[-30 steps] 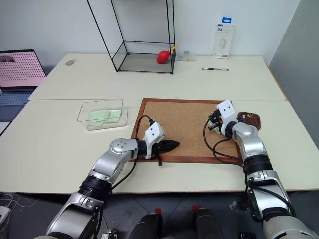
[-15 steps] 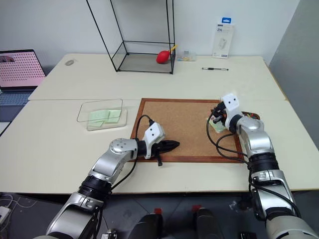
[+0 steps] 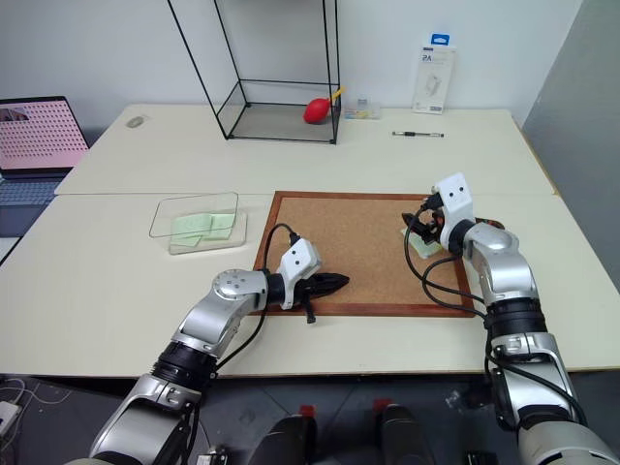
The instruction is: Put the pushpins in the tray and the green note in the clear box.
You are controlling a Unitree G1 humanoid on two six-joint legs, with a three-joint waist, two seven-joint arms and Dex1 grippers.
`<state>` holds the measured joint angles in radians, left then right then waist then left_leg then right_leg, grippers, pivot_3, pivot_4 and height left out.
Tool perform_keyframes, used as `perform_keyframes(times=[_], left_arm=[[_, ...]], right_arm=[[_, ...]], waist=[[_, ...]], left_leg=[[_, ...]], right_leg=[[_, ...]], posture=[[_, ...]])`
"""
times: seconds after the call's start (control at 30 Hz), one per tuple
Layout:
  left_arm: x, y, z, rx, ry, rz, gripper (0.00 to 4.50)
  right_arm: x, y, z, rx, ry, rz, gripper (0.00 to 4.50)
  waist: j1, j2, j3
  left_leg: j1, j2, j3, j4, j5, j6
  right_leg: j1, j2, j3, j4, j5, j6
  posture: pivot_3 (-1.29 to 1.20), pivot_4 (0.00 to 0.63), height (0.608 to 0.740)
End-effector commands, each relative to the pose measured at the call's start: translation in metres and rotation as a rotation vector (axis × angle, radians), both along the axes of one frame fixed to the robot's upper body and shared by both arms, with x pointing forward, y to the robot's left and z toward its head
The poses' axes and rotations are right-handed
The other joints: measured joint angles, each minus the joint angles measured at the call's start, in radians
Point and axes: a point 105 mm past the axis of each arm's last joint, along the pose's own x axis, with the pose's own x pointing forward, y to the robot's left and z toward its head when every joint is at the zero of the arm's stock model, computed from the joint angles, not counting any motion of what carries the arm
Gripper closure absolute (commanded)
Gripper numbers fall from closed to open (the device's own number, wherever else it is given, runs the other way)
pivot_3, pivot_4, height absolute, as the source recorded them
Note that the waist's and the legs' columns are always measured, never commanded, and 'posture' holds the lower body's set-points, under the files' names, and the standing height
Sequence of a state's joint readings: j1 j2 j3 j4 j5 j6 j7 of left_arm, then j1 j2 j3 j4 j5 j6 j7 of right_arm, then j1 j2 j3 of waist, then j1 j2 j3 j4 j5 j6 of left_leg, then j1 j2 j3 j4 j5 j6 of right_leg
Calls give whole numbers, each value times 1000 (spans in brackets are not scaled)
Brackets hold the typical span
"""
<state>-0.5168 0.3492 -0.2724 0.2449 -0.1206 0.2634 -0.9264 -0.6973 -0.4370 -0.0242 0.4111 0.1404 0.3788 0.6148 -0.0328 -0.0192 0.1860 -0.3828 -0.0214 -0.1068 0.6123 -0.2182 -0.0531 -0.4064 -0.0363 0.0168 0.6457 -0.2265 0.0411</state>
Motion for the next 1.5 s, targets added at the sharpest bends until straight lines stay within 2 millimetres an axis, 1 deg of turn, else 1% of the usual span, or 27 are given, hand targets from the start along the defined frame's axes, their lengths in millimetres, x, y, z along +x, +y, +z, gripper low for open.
perform_keyframes(times=[0.03, 0.27, 0.33, 0.37, 0.43, 0.57, 0.67, 0.77, 0.83, 1.1, 1.23, 1.3, 1.33, 1.4, 1.5], left_arm=[[-3, 1, -8, 21, 18, -6, 4500], [-3, 2, -8, 24, 17, -6, 4500], [-3, 2, -9, 25, 17, -6, 4500], [-3, 2, -9, 26, 16, -6, 4500], [-3, 2, -8, 26, 15, -6, 4500], [-3, 2, -8, 27, 13, -6, 4500], [-4, 3, -8, 28, 13, -7, 4500], [-4, 3, -8, 30, 13, -8, 4500], [-4, 3, -9, 31, 13, -9, 4500], [-5, 3, -11, 40, 15, -13, 4500], [-6, 4, -12, 46, 13, -13, 4500], [-6, 5, -12, 48, 12, -12, 4500], [-6, 5, -12, 48, 12, -12, 4500], [-6, 5, -12, 48, 12, -11, 4500], [-5, 5, -12, 49, 11, -12, 4500]], right_arm=[[-2, -1, 3, -1, 15, 4, 1155], [3, -1, -5, -18, 43, -18, 1155], [5, -2, -7, -27, 49, -24, 1518], [5, -2, -8, -28, 51, -26, 1568], [6, -2, -9, -28, 53, -27, 2048], [7, 0, -9, -25, 55, -25, 2722], [8, 0, -9, -22, 55, -22, 3483], [7, 1, -7, -19, 51, -16, 4124], [7, 2, -5, -17, 48, -12, 4472], [5, 2, -3, -14, 43, 2, 4472], [4, 4, 1, 16, 32, 1, 4472], [4, 2, 2, 19, 31, -15, 4116], [4, 1, 1, 18, 33, -21, 4057], [4, 1, -1, 29, 47, -34, 3623], [5, -1, -7, 32, 90, -61, 3084]], waist=[[0, 0, 0], [-1, 0, 0], [-1, 0, 0], [-1, 0, 0], [-1, 0, 0], [-1, 0, 0], [-1, 0, 0], [-1, 0, 0], [-1, 0, 0], [-1, 0, 0], [-1, 0, 0], [-1, 0, 0], [-1, 0, 0], [-1, 0, 0], [-2, 0, 0]], left_leg=[[0, 0, 0, 0, 0, 0], [0, 0, 0, 0, 0, 0], [0, 0, 0, 0, 0, 0], [0, 0, 0, 0, 0, 0], [0, 0, 0, 0, 0, 0], [0, 0, 0, 0, 0, 0], [0, 0, 0, 0, 0, 0], [0, 0, 0, 0, 0, 0], [0, 0, 0, 0, 0, 0], [0, 0, 0, 0, 0, 0], [0, 0, 0, 0, 0, 0], [0, 0, 0, 0, 0, 0], [0, 0, 0, 0, 0, 0], [0, 0, 0, 0, 0, 0], [0, 0, 0, 0, 0, 0]], right_leg=[[0, 0, 0, 0, 0, 0], [0, 0, 0, 0, 0, 0], [0, 0, 0, 0, 0, 0], [0, 0, 0, 0, 0, 0], [0, 0, 0, 0, 0, 0], [0, 0, 0, 0, 0, 0], [0, 0, 0, 0, 0, 0], [0, 0, 0, 0, 0, 0], [0, 0, 0, 0, 0, 0], [0, 0, 0, 0, 0, 0], [0, 0, 0, 0, 0, 0], [0, 0, 0, 0, 0, 0], [0, 0, 0, 0, 0, 0], [0, 0, 0, 0, 0, 0], [0, 0, 0, 0, 0, 0]], posture=[[0, 150, 740], [0, 150, 740], [0, 150, 740], [0, 150, 740], [0, 150, 740], [0, 150, 740], [0, 150, 740], [0, 150, 740], [0, 150, 740], [0, 150, 740], [0, 150, 740], [0, 150, 740], [0, 150, 740], [0, 150, 740], [0, 150, 740]])
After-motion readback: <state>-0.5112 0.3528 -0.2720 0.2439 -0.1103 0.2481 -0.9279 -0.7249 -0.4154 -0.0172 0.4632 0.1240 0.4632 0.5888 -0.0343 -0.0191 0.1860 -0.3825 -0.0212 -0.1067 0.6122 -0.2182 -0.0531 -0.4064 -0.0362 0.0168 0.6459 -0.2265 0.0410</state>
